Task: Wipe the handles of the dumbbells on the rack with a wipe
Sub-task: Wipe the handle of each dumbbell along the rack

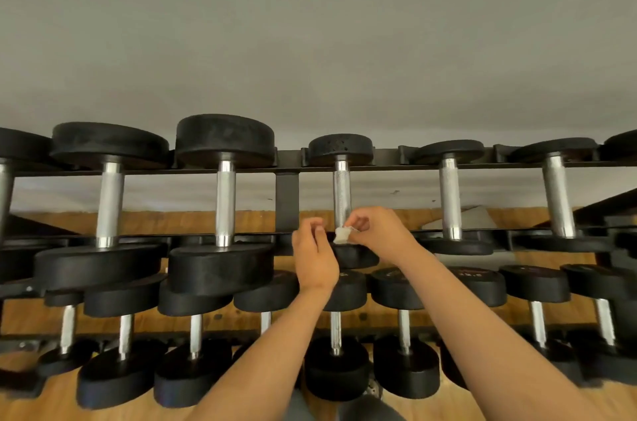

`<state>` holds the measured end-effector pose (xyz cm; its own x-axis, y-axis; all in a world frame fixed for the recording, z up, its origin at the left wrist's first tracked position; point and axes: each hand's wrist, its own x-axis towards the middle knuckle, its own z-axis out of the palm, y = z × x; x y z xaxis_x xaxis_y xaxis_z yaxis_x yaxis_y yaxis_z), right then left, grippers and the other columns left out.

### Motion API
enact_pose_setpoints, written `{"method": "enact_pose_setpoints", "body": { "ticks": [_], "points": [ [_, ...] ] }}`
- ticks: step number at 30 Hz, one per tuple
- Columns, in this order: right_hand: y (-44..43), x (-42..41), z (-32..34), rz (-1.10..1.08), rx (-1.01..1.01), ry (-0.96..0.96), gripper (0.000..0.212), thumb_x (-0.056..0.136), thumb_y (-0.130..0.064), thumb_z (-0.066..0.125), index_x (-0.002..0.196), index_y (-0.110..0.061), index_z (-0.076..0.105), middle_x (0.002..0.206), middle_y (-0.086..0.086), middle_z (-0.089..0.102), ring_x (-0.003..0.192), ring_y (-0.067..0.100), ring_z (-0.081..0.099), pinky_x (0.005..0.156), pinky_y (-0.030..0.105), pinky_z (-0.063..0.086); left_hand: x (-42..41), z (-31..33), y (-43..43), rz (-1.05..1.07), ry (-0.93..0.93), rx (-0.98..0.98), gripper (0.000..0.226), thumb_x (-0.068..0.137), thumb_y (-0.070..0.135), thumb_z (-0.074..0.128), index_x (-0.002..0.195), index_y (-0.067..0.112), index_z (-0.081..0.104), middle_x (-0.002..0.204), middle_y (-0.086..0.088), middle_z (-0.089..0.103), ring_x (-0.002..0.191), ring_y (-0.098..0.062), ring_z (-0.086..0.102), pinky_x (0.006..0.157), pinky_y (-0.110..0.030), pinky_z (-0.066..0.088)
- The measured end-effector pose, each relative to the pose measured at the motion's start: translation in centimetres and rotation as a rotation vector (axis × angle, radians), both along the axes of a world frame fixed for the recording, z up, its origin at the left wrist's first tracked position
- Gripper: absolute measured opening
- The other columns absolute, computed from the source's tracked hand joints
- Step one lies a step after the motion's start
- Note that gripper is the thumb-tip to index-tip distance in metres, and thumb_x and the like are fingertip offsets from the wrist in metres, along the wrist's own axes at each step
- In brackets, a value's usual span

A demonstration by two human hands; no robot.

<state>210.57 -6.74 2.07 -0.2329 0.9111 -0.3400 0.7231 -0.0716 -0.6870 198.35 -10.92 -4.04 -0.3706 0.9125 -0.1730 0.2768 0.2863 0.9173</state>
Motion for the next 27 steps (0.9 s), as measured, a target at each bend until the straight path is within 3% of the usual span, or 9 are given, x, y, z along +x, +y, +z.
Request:
{"method": "enact_pose_setpoints", "body": {
  "ticks": [5, 9, 12, 19, 27],
  "points": [
    [1.1, -0.7, -0.1, 0.089, 0.009, -0.145, 0.007, 0.083, -0.011, 0.07, 0.089, -0.013, 0.069, 0.085, -0.005, 0.062, 0.083, 0.012, 0.06, 0.077, 0.024, 0.05, 0.1, -0.4, 0.1, 0.072, -0.017, 0.008, 0.015, 0.101, 0.01, 0.041, 0.105, 0.017, 0.053, 0.107, -0.005, 0.054, 0.089, 0.017, 0.045, 0.077, 0.003, 0.033],
    [0.3, -1.5, -1.1, 0.067, 0.218, -0.188, 0.006, 0.087, -0.012, 0.064, 0.083, -0.016, 0.062, 0.082, -0.006, 0.055, 0.076, 0.01, 0.054, 0.063, 0.016, 0.039, 0.2, -0.5, 0.1, 0.088, -0.001, 0.005, 0.015, 0.101, 0.009, 0.041, 0.105, 0.018, 0.053, 0.108, -0.004, 0.053, 0.09, 0.018, 0.045, 0.078, 0.002, 0.033],
    [1.4, -2.1, -1.0, 0.04, 0.329, -0.17, 0.002, 0.089, -0.012, 0.063, 0.09, -0.012, 0.064, 0.091, -0.002, 0.057, 0.078, 0.01, 0.054, 0.067, 0.018, 0.043, 0.2, -0.4, 0.0, 0.076, 0.013, -0.001, 0.015, 0.101, 0.012, 0.042, 0.108, 0.017, 0.054, 0.109, -0.001, 0.052, 0.091, 0.018, 0.044, 0.075, 0.002, 0.034],
    [0.6, -0.9, -1.3, 0.104, 0.168, -0.164, 0.008, 0.087, -0.009, 0.064, 0.09, -0.015, 0.069, 0.091, 0.001, 0.066, 0.078, 0.01, 0.057, 0.072, 0.021, 0.046, 0.0, -0.6, -0.1, 0.047, 0.064, 0.029, 0.015, 0.101, 0.014, 0.041, 0.105, 0.021, 0.052, 0.107, 0.001, 0.053, 0.095, 0.014, 0.044, 0.079, -0.001, 0.034],
    [0.6, -2.0, -1.6, 0.041, 0.252, -0.121, 0.002, 0.086, -0.014, 0.067, 0.086, -0.015, 0.068, 0.087, -0.001, 0.058, 0.078, 0.013, 0.057, 0.075, 0.03, 0.053, -0.3, 0.5, 0.3, -0.006, 0.095, 0.059, 0.008, 0.101, 0.021, 0.045, 0.104, 0.019, 0.052, 0.104, -0.001, 0.054, 0.09, -0.002, 0.05, 0.077, -0.013, 0.037]
  ]
}}
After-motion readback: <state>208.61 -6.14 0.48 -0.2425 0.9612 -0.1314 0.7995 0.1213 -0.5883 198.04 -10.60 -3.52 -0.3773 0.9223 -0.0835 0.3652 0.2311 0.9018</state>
